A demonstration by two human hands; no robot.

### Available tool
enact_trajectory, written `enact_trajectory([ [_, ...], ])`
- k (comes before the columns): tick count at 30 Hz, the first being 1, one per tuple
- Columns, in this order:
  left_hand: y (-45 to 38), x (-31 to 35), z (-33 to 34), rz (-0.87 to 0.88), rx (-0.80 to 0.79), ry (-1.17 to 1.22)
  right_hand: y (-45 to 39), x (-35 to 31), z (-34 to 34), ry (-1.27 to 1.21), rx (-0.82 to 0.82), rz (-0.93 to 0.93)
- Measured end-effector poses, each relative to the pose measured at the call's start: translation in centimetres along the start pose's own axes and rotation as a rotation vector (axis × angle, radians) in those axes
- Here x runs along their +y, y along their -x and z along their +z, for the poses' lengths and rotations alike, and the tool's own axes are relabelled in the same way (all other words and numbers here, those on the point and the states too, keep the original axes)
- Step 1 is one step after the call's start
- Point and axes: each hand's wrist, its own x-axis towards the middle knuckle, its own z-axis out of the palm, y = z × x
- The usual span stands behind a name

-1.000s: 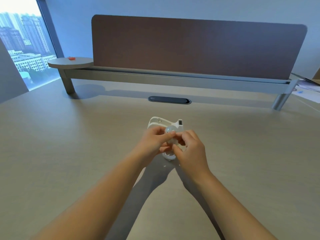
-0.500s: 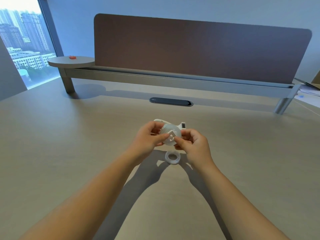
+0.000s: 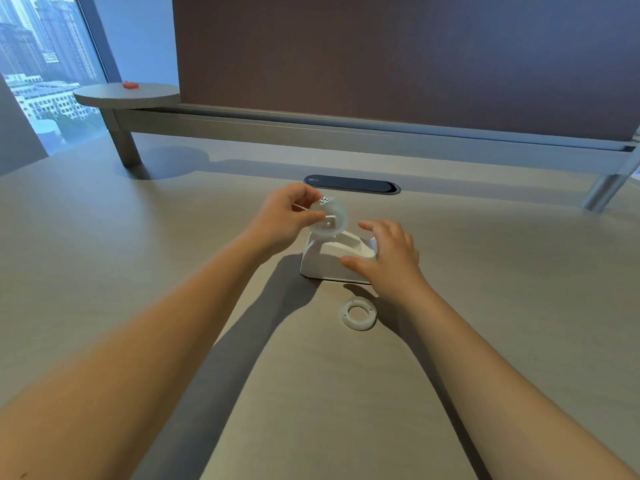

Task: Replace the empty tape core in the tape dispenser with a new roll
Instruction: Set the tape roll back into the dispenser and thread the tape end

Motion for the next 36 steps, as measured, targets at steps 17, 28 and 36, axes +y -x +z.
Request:
enact_trajectory([
  [17, -0.9, -0.2, 0.7, 0.040, -0.128, -0.329, -0.6, 0.4, 0.2, -0.119, -0.087, 0.011],
  [28, -0.5, -1.7, 0.1, -0.198, -0.238, -0.064, -0.4, 0.3, 0.2, -0.128, -0.085, 0.008],
  [36, -0.5, -2.8, 0.8, -0.257, -0.204, 0.128, -0.5, 0.3, 0.3, -0.109, -0.080, 0.017],
])
